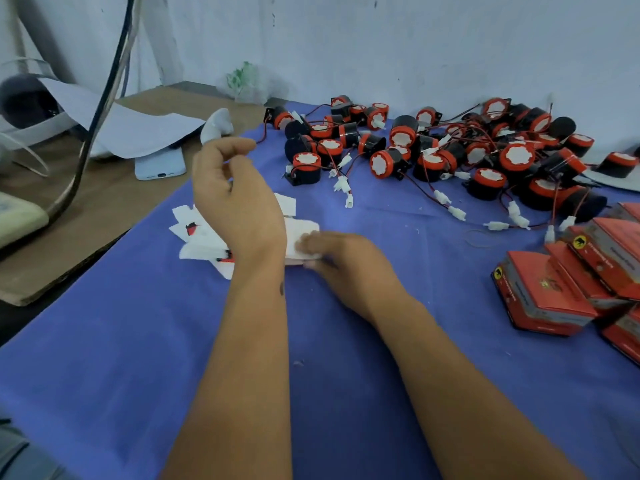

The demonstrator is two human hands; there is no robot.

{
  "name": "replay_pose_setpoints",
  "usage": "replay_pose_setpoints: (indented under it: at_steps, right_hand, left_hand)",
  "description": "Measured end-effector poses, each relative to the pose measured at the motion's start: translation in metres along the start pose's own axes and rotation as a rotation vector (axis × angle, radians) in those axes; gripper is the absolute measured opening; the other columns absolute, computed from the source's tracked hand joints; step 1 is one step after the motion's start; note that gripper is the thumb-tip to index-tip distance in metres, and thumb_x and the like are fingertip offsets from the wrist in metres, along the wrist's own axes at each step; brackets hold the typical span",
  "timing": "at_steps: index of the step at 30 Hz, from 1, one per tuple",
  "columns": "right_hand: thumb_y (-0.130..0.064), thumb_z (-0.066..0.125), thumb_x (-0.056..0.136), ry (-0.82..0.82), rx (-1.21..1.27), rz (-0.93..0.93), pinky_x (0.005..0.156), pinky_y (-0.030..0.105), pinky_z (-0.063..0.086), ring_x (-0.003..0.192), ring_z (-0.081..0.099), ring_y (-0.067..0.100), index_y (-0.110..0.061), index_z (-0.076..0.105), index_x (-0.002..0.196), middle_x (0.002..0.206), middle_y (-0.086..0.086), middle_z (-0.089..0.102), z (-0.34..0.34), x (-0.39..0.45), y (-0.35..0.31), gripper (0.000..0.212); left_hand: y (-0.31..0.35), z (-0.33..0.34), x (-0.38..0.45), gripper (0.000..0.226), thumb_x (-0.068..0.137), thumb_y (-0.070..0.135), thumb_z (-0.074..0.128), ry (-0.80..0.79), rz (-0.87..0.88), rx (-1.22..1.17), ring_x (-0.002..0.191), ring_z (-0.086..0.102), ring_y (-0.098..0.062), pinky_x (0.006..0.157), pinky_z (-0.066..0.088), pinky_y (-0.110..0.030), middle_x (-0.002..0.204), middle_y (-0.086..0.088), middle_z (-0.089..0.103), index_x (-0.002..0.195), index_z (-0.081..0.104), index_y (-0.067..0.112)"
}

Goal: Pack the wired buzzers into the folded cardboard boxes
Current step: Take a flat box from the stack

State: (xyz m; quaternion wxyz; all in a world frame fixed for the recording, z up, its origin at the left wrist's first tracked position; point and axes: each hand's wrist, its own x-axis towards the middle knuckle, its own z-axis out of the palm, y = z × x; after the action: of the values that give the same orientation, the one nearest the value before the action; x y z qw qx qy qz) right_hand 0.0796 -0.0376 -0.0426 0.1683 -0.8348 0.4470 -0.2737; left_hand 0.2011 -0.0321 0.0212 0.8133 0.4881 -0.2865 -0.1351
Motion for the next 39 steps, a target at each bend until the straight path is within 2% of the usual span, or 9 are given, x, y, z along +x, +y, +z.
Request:
replay_pose_setpoints:
  at_steps: [4,11,15,19,21,25,32,35,39]
  right_hand:
    - [-0.006,0.058,0.095,0.142,0.249,0.118,0.105,0.011,0.035,0.121,0.054,0.008,-0.013,0.069,0.121,0.126,-0.013,0.058,-0.014,-0.008,0.024,0.029]
    - [-0.003,0.057,0.095,0.347,0.087,0.082,0.091,0.016,0.045,0.104,0.064,0.018,-0.009,0.072,0.111,0.111,0.005,0.072,-0.023,-0.009,0.027,0.023]
    - [-0.006,0.061,0.093,0.367,0.153,0.144,0.078,0.000,0.039,0.092,0.061,0.005,-0.011,0.075,0.105,0.102,-0.003,0.072,-0.026,-0.008,0.025,0.018]
    - [-0.007,0.069,0.088,0.286,0.372,0.258,0.074,0.002,0.042,0.075,0.061,-0.009,-0.015,0.078,0.095,0.083,-0.014,0.070,-0.036,-0.009,0.031,0.014]
    - [-0.007,0.072,0.085,0.180,0.413,0.273,0.074,0.002,0.042,0.077,0.062,-0.010,-0.016,0.078,0.094,0.083,-0.014,0.071,-0.039,-0.012,0.034,0.014]
    - [-0.006,0.070,0.086,0.166,0.425,0.262,0.073,0.008,0.044,0.074,0.062,-0.003,-0.017,0.078,0.089,0.082,-0.009,0.072,-0.045,-0.013,0.033,0.013]
    - [0.001,0.045,0.098,0.483,0.542,0.288,0.069,0.011,0.050,0.081,0.062,0.022,-0.016,0.061,0.091,0.083,0.004,0.064,-0.045,-0.004,0.019,0.024]
    - [-0.001,0.043,0.100,0.503,0.553,0.304,0.073,0.011,0.052,0.086,0.066,0.021,-0.015,0.062,0.099,0.085,0.006,0.065,-0.047,-0.005,0.020,0.023]
    - [-0.006,0.046,0.101,0.556,0.547,0.364,0.072,0.013,0.053,0.086,0.068,0.018,-0.014,0.063,0.092,0.083,0.000,0.066,-0.047,-0.005,0.024,0.021]
  left_hand:
    - [-0.003,0.000,0.003,0.027,0.084,-0.006,0.039,0.029,-0.020,-0.102,0.069,0.053,-0.009,0.071,0.042,-0.023,0.080,-0.004,0.060,0.079,0.060,0.010]
    - [0.003,0.000,0.004,0.031,0.082,-0.011,0.037,0.071,0.040,-0.172,0.066,0.051,-0.012,0.068,0.041,-0.025,0.077,-0.006,0.059,0.074,0.057,0.011]
    - [0.007,-0.007,0.001,0.029,0.082,-0.006,0.040,0.035,0.435,0.022,0.082,0.051,-0.013,0.078,0.041,-0.022,0.087,-0.003,0.053,0.079,0.059,0.016]
    - [0.004,0.000,-0.009,0.022,0.084,-0.004,0.043,-0.027,0.681,0.174,0.088,0.049,-0.022,0.080,0.041,-0.032,0.094,0.009,0.042,0.086,0.064,0.003]
    - [0.003,0.002,-0.010,0.022,0.084,-0.004,0.043,-0.029,0.631,0.148,0.088,0.052,-0.020,0.078,0.043,-0.036,0.094,0.009,0.043,0.087,0.064,0.001]
    - [0.003,0.000,-0.006,0.025,0.084,-0.004,0.039,0.002,0.512,0.053,0.084,0.049,0.006,0.078,0.035,-0.012,0.095,-0.007,0.048,0.090,0.063,0.000]
    - [0.002,0.004,-0.011,0.017,0.087,0.000,0.047,-0.096,0.663,0.145,0.090,0.053,-0.021,0.080,0.045,-0.035,0.097,0.001,0.050,0.092,0.063,0.002]
    - [0.001,0.003,-0.010,0.016,0.090,0.020,0.052,-0.253,0.363,0.171,0.102,0.056,-0.020,0.092,0.047,-0.040,0.105,0.004,0.055,0.104,0.059,0.018]
    - [-0.004,-0.001,-0.008,0.014,0.088,0.028,0.060,-0.620,0.066,0.155,0.096,0.058,0.004,0.082,0.044,-0.011,0.098,0.021,0.064,0.101,0.060,0.034]
